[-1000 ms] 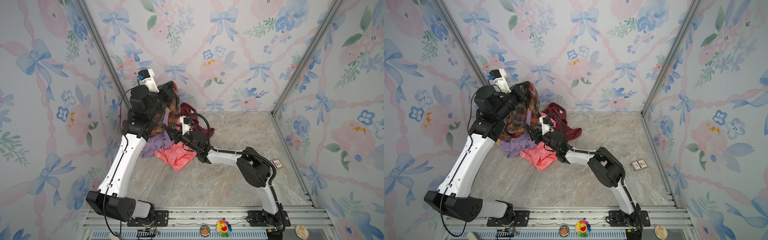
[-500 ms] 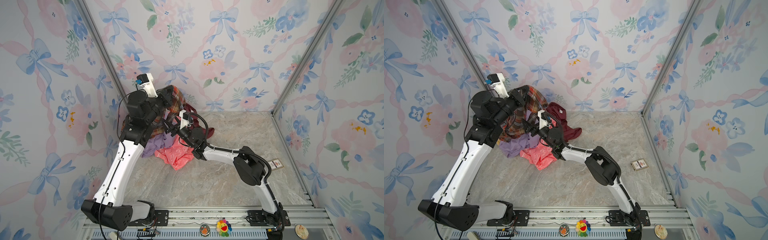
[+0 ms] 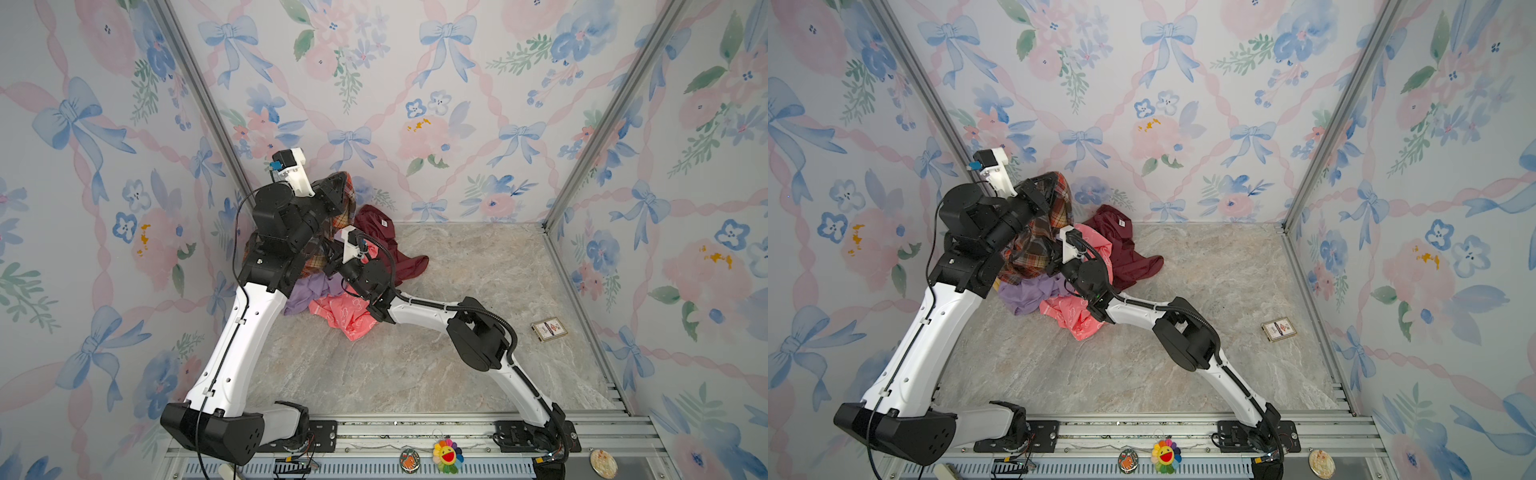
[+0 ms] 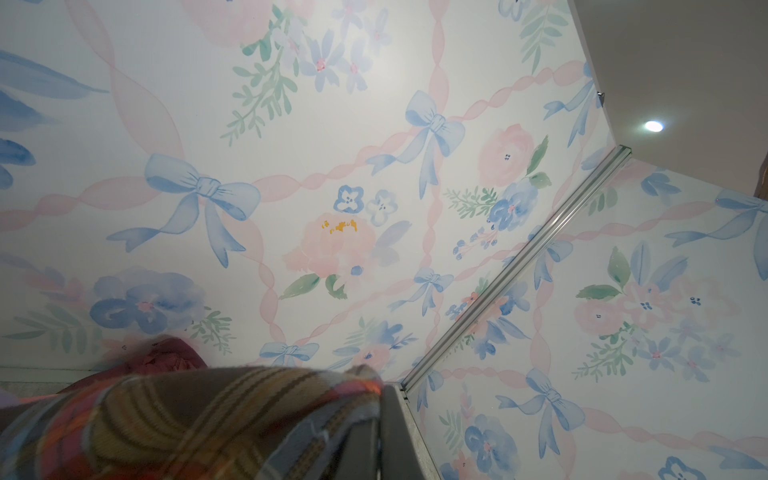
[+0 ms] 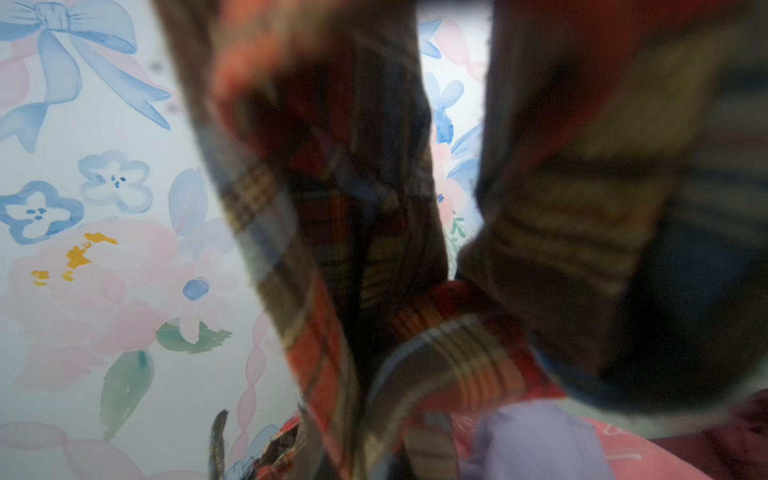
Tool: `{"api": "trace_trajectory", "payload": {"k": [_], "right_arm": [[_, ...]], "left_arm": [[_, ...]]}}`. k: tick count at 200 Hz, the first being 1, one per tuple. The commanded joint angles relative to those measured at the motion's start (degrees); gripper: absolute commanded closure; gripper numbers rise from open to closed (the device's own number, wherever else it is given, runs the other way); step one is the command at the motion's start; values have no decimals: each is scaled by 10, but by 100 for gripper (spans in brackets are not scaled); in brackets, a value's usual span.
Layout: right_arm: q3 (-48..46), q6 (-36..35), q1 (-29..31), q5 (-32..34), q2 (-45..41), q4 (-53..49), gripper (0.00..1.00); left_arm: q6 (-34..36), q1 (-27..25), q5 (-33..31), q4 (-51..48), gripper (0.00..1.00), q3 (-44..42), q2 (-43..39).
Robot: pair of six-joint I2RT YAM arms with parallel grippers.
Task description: Pick out a specific cloth from the pile
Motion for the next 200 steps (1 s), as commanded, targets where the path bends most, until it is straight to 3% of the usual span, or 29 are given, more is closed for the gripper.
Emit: {"api": "trace_trajectory", "payload": {"k": [1,31,67,102,113,171,200], "right_arm": [[-16,1,-12,16,-46,47,100],[-53,20,-23,0,-103,51,100],[-65,55,-32,-15,-142,4,100],[-73,72,-41,-19,-169,-29,100],[-71,77,-43,-22,-176,-39,100],[-69,80,-53,-36,-216,-95,100],[-77,74,-54,-41,-233,-110,100]], "left_arm": [[18,-2,-24,-1,100,-11,-23],[17,33,-49,-18,100,-77,-46],[-22,154,2,-17,100,-171,-81],[-36,206,33,-15,50,-246,-98],[-41,215,38,-14,40,-266,-100],[-157,308,171,105,15,-374,-119],[-231,352,235,196,10,-432,-123]]}}
